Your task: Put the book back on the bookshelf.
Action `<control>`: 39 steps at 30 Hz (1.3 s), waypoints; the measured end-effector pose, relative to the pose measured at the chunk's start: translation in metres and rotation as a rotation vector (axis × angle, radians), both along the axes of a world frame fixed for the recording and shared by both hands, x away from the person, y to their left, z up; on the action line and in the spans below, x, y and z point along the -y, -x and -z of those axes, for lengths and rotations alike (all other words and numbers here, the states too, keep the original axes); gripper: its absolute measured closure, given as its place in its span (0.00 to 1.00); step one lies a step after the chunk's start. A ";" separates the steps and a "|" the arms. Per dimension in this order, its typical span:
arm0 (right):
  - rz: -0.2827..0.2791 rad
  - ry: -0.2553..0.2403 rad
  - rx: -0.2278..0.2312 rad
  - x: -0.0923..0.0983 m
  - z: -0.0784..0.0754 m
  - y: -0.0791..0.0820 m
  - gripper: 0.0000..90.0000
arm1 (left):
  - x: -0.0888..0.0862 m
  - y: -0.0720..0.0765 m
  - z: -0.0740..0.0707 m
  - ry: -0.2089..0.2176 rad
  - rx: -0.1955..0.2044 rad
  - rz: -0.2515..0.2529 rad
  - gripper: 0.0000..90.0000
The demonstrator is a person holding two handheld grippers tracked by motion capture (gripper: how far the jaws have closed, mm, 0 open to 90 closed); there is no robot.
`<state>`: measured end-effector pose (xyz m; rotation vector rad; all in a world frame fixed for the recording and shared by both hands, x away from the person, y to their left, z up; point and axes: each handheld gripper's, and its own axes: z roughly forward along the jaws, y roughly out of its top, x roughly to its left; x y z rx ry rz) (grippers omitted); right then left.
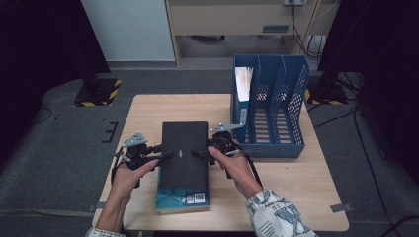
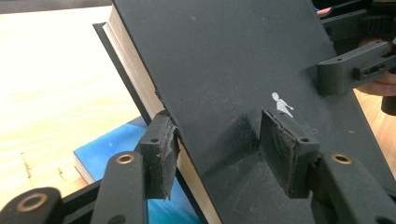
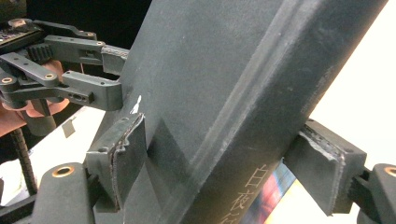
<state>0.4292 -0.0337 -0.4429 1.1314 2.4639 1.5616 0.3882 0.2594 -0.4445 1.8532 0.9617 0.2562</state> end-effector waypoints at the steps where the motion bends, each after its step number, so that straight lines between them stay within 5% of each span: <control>1: 0.000 0.000 0.012 -0.001 -0.001 -0.001 0.25 | 0.000 0.000 -0.001 0.000 0.002 -0.003 0.53; 28: 0.015 0.015 0.030 -0.005 -0.008 -0.008 0.26 | -0.001 -0.006 -0.009 -0.022 0.020 -0.010 0.60; 39: 0.031 0.071 0.088 -0.009 -0.023 -0.017 0.29 | 0.004 -0.020 -0.027 -0.083 0.057 -0.026 0.64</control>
